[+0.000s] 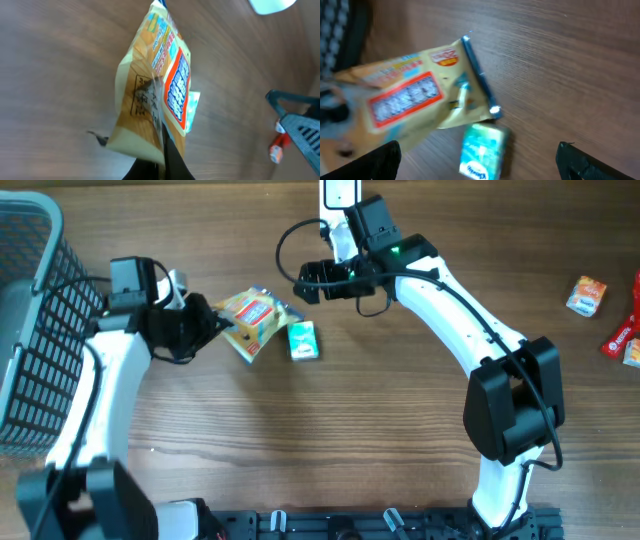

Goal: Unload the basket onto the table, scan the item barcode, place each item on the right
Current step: 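Reach the left gripper to the wet-wipe pack and grasp it, then pass the wet-wipe pack from the left gripper into the right gripper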

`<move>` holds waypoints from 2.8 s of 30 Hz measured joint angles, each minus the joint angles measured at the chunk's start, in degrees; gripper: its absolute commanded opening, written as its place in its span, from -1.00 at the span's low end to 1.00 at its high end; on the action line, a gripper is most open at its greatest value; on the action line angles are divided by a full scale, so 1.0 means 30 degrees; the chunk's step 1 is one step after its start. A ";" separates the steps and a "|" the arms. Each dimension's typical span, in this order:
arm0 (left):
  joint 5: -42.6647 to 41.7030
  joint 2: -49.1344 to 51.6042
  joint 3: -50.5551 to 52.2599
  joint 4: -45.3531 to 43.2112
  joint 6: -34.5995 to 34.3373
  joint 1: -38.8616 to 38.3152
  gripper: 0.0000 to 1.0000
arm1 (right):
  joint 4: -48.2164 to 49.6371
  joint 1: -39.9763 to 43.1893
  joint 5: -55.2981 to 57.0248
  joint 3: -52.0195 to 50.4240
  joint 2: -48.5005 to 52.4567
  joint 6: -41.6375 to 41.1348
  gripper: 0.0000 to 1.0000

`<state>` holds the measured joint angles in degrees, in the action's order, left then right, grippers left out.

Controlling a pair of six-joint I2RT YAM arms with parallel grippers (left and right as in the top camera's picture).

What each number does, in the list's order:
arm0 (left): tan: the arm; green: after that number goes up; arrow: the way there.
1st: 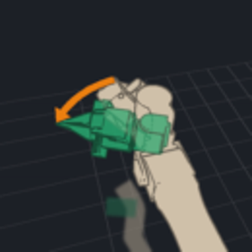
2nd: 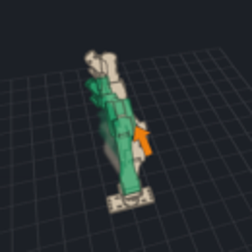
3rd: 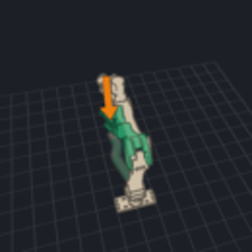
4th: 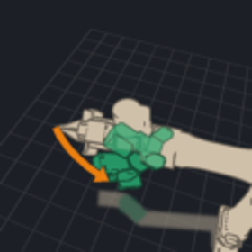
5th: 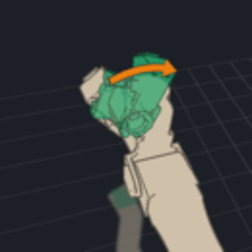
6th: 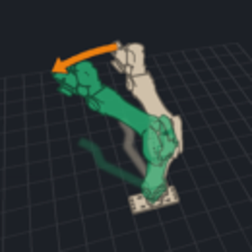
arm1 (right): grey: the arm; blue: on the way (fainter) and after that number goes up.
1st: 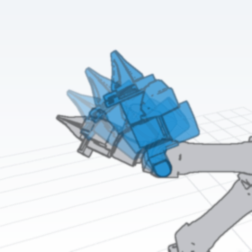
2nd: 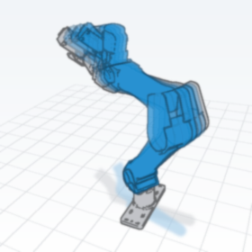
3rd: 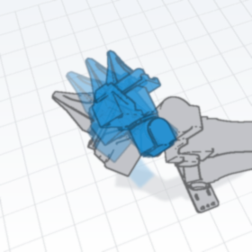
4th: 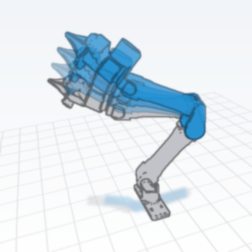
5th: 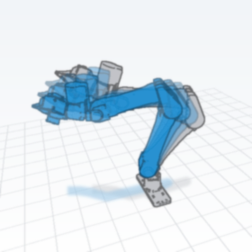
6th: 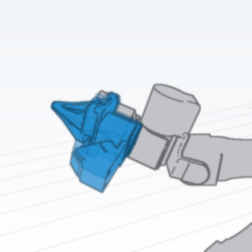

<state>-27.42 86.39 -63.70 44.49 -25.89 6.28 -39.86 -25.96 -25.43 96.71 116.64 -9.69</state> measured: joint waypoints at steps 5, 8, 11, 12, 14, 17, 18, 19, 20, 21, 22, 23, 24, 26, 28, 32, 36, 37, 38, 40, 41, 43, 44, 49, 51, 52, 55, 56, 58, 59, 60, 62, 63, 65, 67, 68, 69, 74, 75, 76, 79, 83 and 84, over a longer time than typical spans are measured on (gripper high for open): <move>0.0947 -0.1457 0.0000 0.1246 -0.0831 -0.0007 -0.92 | -0.1166 -0.0466 0.0073 -0.0051 -0.0896 0.4772 0.99; 0.1158 -0.2040 0.0000 0.1370 -0.1676 -0.0007 -0.92 | -0.1508 -0.1100 0.0066 -0.0066 -0.1661 0.7023 0.99; 0.1209 -0.2484 0.0000 0.1457 -0.2361 0.0000 -0.92 | -0.1523 -0.1807 0.0058 -0.0066 -0.2091 0.8808 0.99; 0.1209 -0.2579 0.0000 0.1523 -0.2543 -0.0007 -0.92 | -0.1523 -0.2106 0.0051 -0.0066 -0.2142 0.9471 1.00; 0.1202 -0.2688 -0.0146 0.1865 -0.2980 -0.0007 -0.92 | -0.1581 -0.2550 -0.0138 -0.0073 -0.2149 1.0659 0.99; 0.1202 -0.2688 -0.0627 0.2047 -0.3446 0.0000 -0.92 | -0.1596 -0.3118 -0.0896 -0.0087 -0.2149 1.2138 0.99; 0.1202 -0.2696 -0.0845 0.2033 -0.3592 0.0000 -0.92 | -0.1639 -0.3293 -0.1129 -0.0087 -0.2149 1.2509 1.00; 0.1209 -0.2696 -0.1005 0.2018 -0.3665 0.0000 -0.92 | -0.1712 -0.3402 -0.1348 -0.0087 -0.2149 1.2750 0.99; 0.1209 -0.2696 -0.1107 0.1953 -0.3759 0.0000 -0.92 | -0.1807 -0.3475 -0.1566 -0.0087 -0.2149 1.2925 0.99; 0.1275 -0.2696 -0.1202 0.1931 -0.3912 0.0000 -0.92 | -0.1931 -0.3534 -0.1931 -0.0087 -0.2149 1.3180 0.99; 0.1362 -0.2696 -0.1253 0.1909 -0.4029 -0.0007 -0.92 | -0.2011 -0.3541 -0.2259 -0.0087 -0.2149 1.3325 0.99; 0.1399 -0.2696 -0.1260 0.1865 -0.4102 0.0000 -0.92 | -0.2084 -0.3548 -0.2601 -0.0087 -0.2149 1.3457 0.99; 0.1443 -0.2696 -0.1260 0.1814 -0.4204 0.0000 -0.92 | -0.2135 -0.3534 -0.3118 -0.0087 -0.2149 1.3661 0.99; 0.1537 -0.2696 -0.1260 0.1719 -0.4357 0.0000 -0.92 | -0.2157 -0.3534 -0.4116 -0.0087 -0.2149 1.3930 0.99; 0.1603 -0.2696 -0.1260 0.1676 -0.4583 0.0000 -0.92 | -0.2157 -0.3541 -0.4881 -0.0087 -0.2149 1.4127 0.99; 0.1690 -0.2696 -0.1260 0.1523 -0.4903 -0.0007 -0.92 | -0.2062 -0.3534 -0.6084 -0.0182 -0.2149 1.4243 0.99; 0.1690 -0.2696 -0.1260 0.1268 -0.5493 0.0000 -0.92 | -0.0146 -0.3541 -0.7482 -0.1421 -0.2157 1.4127 1.00; 0.1683 -0.2696 -0.1260 0.1209 -0.5574 0.0000 -0.92 | 0.0896 -0.3541 -0.7664 -0.1953 -0.2157 1.3937 0.99; 0.1639 -0.2696 -0.1260 0.1137 -0.5654 0.0000 -0.92 | 0.1953 -0.3534 -0.7803 -0.2492 -0.2157 1.3580 0.99; 0.1443 -0.2696 -0.1260 0.1086 -0.5938 0.0000 -0.92 | 0.4000 -0.3541 -0.7890 -0.3526 -0.2157 1.2757 1.00; 0.1297 -0.2696 -0.1260 0.1056 -0.6025 0.0000 -0.92 | 0.4940 -0.3541 -0.7861 -0.3978 -0.2157 1.2407 0.99; 0.0940 -0.2696 -0.1260 0.0933 -0.6200 0.0000 -0.92 | 0.6222 -0.3541 -0.7737 -0.4765 -0.2157 1.1854 0.99; 0.0699 -0.2696 -0.1260 0.0874 -0.6295 0.0000 -0.92 | 0.6907 -0.3555 -0.7643 -0.5166 -0.2157 1.1628 0.99; -0.0189 -0.2696 -0.1260 0.0758 -0.6776 0.0000 -0.92 | 0.9777 -0.3810 -0.7213 -0.6178 -0.2157 1.1103 0.99; -0.0423 -0.2696 -0.1260 0.0699 -0.6943 0.0000 -0.92 | 1.0622 -0.4044 -0.6812 -0.6441 -0.2157 1.1038 0.99; -0.0546 -0.2696 -0.1260 0.0678 -0.7009 0.0000 -0.92 | 1.1081 -0.4182 -0.6521 -0.6623 -0.2157 1.1009 0.99; -0.0918 -0.2696 -0.1260 0.0561 -0.7235 0.0000 -0.92 | 1.2684 -0.4728 -0.5756 -0.7351 -0.2157 1.0819 0.99; -0.1035 -0.2696 -0.1260 0.0561 -0.7308 0.0000 -0.92 | 1.3158 -0.4852 -0.5603 -0.7533 -0.2157 1.0746 0.99; -0.1406 -0.2696 -0.1260 0.0437 -0.7563 0.0000 -0.92 | 1.4243 -0.5100 -0.5246 -0.7956 -0.2157 1.0433 0.99; -0.1698 -0.2696 -0.1260 0.0240 -0.7657 0.0000 -0.92 | 1.4637 -0.5195 -0.5027 -0.8131 -0.2157 1.0207 0.99; -0.2062 -0.2696 -0.1260 0.0007 -0.7737 0.0000 -0.92 | 1.4950 -0.5246 -0.4772 -0.8276 -0.2157 1.0032 0.99; -0.2659 -0.2696 -0.1260 -0.0219 -0.7949 0.0000 -0.92 | 1.5344 -0.5253 -0.4452 -0.8393 -0.2157 0.9712 0.98; -0.3016 -0.2696 -0.1260 -0.0335 -0.8072 0.0000 -0.92 | 1.5591 -0.5246 -0.4313 -0.8408 -0.2135 0.9508 0.97; -0.3570 -0.2696 -0.1260 -0.0495 -0.8153 0.0000 -0.92 | 1.5948 -0.5246 -0.3971 -0.8408 -0.2120 0.9114 0.72; -0.3942 -0.2696 -0.1260 -0.0546 -0.8218 0.0000 -0.93 | 1.6196 -0.5246 -0.3359 -0.8408 -0.2076 0.8699 0.49; -0.4065 -0.2696 -0.1260 -0.0554 -0.8240 0.0000 -0.92 | 1.6305 -0.5246 -0.3067 -0.8415 -0.2055 0.8510 0.44; -0.4131 -0.2696 -0.1260 -0.0583 -0.8291 0.0000 -0.92 | 1.6356 -0.5246 -0.2747 -0.8415 -0.2025 0.8371 0.42; -0.4342 -0.2696 -0.1260 -0.0933 -0.8495 0.0000 -0.92 | 1.6320 -0.5246 -0.1472 -0.8422 -0.1821 0.7708 0.30; -0.4335 -0.2696 -0.1260 -0.0976 -0.8510 0.0000 -0.92 | 1.6327 -0.5246 -0.1311 -0.8422 -0.1727 0.7650 0.19; -0.4342 -0.2696 -0.1260 -0.1013 -0.8517 0.0000 -0.92 | 1.6313 -0.5246 -0.1188 -0.8422 -0.1683 0.7621 0.02; -0.4342 -0.2798 -0.1260 -0.1078 -0.8582 0.0000 -0.92 | 1.6298 -0.5246 -0.0852 -0.8422 -0.1581 0.7366 -0.36; -0.4335 -0.2922 -0.1260 -0.1064 -0.8648 0.0087 -0.92 | 1.6400 -0.5246 -0.0124 -0.8422 -0.1574 0.6856 -0.51; -0.4335 -0.2922 -0.1260 -0.1064 -0.8648 0.0095 -0.92 | 1.6444 -0.5246 -0.0007 -0.8422 -0.1574 0.6754 -0.63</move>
<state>-40.42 77.62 -67.48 41.30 -51.83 6.57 9.47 -41.69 -25.45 71.44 111.92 10.57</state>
